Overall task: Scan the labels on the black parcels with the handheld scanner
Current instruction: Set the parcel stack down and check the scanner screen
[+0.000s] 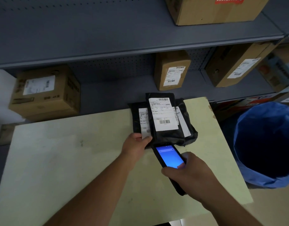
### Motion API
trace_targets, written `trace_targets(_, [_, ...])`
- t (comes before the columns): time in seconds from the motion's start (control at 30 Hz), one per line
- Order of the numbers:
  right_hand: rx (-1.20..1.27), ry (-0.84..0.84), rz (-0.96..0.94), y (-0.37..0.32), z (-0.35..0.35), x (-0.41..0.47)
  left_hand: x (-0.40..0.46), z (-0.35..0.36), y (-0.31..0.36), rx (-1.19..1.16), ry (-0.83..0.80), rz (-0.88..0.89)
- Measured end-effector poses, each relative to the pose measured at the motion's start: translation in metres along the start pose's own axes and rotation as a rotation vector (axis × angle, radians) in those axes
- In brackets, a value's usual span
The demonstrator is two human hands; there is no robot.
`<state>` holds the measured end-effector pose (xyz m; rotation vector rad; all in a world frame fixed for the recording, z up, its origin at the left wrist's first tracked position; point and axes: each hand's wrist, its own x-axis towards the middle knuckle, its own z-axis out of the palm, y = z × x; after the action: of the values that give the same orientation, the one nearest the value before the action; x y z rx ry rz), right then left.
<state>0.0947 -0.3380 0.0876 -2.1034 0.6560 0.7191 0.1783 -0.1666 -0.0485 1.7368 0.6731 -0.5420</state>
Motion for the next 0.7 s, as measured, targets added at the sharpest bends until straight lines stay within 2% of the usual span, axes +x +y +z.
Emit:
trace_targets(0.4, [-0.083, -0.066, -0.011, -0.015, 0.073, -0.008, -0.015, -0.095, -0.057, 0.044, 0.122, -0.036])
trace_targets(0.7, [-0.166, 0.012, -0.046, -0.016, 0.129, -0.007, -0.037, -0.139, -0.097, 0.078, 0.157, -0.041])
